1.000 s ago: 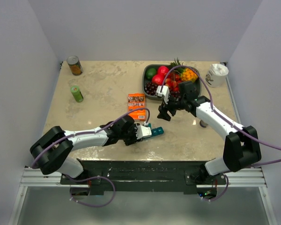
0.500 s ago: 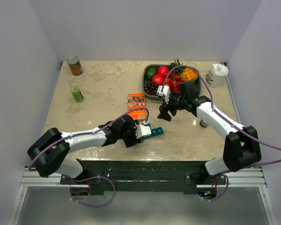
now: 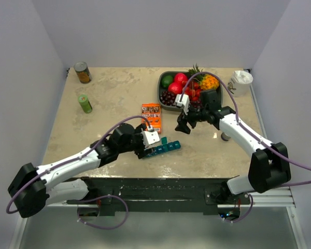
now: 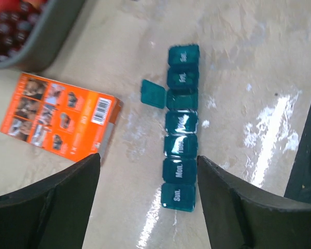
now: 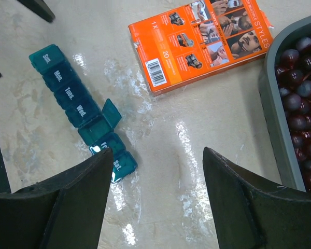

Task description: Sort the pills into containers

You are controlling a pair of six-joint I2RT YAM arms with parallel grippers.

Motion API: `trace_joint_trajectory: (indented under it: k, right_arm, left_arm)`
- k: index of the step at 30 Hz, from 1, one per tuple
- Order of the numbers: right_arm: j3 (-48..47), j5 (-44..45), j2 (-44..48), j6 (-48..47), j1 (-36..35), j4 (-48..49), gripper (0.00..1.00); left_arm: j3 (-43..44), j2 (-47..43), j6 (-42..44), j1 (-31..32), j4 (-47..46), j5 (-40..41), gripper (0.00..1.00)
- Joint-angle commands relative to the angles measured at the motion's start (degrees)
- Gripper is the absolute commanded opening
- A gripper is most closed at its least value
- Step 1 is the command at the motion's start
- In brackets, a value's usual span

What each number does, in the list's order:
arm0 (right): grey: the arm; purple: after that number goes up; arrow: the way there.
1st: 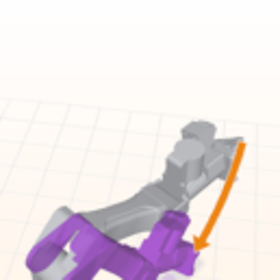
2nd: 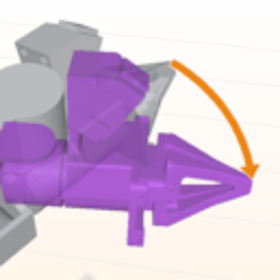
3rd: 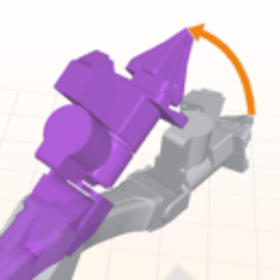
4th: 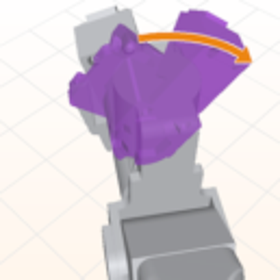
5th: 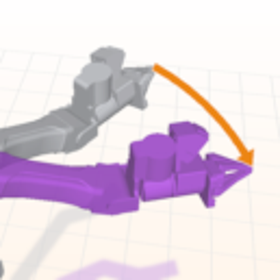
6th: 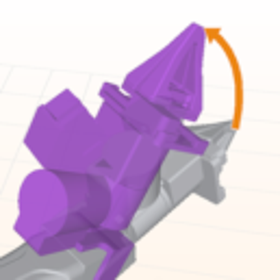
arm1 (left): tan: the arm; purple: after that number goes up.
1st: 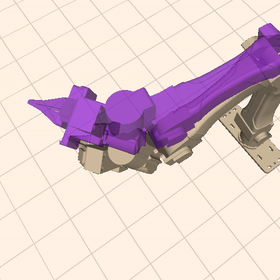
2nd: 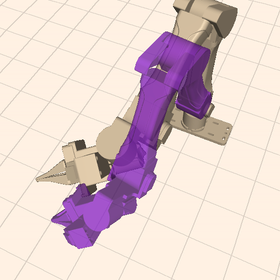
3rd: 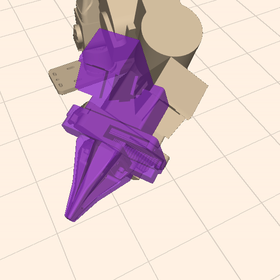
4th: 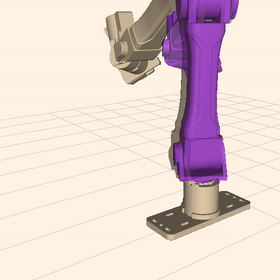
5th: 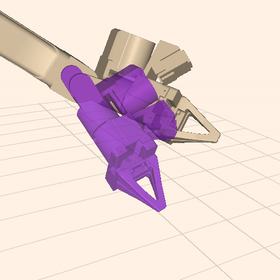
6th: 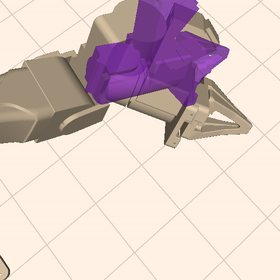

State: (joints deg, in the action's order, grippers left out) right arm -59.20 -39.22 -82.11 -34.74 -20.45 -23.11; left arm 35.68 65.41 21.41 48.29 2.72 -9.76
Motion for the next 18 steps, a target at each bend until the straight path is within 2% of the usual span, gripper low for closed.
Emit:
trace_joint_trajectory:
  k: [1, 4, 10, 11, 18]
  right_arm:
    - [-0.3, -1.73, 2.12, -0.85, 0.67, 0.0, 0.73]
    - [-0.21, -1.91, 2.48, -0.85, 0.76, 0.09, 0.73]
    - [-0.13, -1.65, 3.27, -0.77, 1.29, 0.17, 0.73]
    - [-0.21, -1.56, 3.53, -0.77, 1.37, 0.17, 0.73]
    - [-0.65, -1.65, 4.58, -0.77, 2.08, -0.26, 0.73]
  left_arm:
    - [-0.61, -7.73, -4.7, -2.06, -1.84, -0.96, 0.8]
    - [-0.61, -12.3, -7.69, -3.64, -1.84, 0.43, 0.85]
    - [0.7, -19.16, -14.36, -5.14, -3.86, 9.48, 0.99]
    - [1.14, -19.7, -14.9, -5.49, -3.52, 12.02, 0.99]
    - [5.62, -19.79, -18.33, -7.6, 2.02, 16.79, 0.99]
